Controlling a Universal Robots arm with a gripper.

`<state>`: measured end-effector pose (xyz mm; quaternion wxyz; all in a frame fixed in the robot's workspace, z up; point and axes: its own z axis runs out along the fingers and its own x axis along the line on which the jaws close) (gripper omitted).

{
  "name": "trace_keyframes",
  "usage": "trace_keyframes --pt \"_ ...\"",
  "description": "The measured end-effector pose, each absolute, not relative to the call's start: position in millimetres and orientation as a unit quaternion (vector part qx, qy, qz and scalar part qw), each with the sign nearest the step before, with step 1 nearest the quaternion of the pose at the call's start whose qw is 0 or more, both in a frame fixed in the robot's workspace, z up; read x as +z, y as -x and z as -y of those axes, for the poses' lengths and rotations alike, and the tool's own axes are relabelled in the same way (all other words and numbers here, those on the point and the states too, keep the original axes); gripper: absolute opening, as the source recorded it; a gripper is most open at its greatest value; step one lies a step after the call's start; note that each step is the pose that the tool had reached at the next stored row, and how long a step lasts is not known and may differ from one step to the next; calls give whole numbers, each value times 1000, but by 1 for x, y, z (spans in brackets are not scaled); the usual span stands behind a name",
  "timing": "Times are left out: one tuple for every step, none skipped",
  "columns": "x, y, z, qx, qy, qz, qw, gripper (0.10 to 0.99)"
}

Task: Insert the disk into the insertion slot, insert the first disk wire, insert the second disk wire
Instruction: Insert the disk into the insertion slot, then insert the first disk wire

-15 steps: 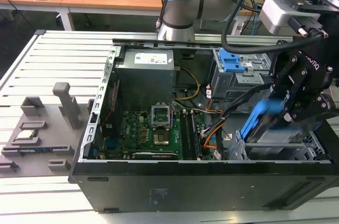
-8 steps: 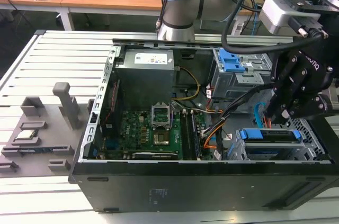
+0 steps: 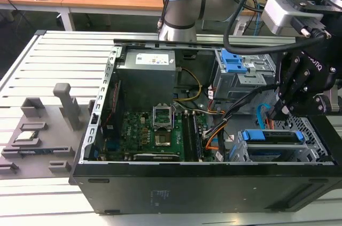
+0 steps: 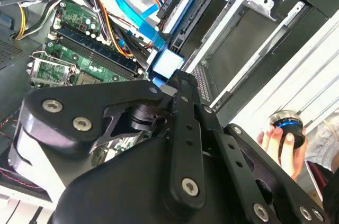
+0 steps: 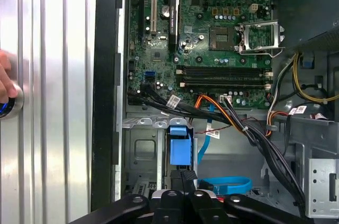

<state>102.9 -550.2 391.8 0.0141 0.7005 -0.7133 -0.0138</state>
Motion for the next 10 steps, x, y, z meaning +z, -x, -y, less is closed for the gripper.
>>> trace_keyframes --pt "392 -103 550 -14 -701 713 14 106" --pt "392 -103 550 -14 -701 713 14 106" --pt "392 -103 550 -14 -701 713 14 106" --pt "392 -103 550 -14 -701 713 14 106" --pt "392 -103 550 -14 -701 713 14 106" --pt "391 -103 550 -14 -700 713 14 106" --pt "390 -104 550 -14 -701 713 14 106" --pt "389 -107 548 -14 -701 713 14 106" --pt "387 -109 546 -14 -701 713 14 106" --pt "386 -110 544 -13 -701 713 14 106"
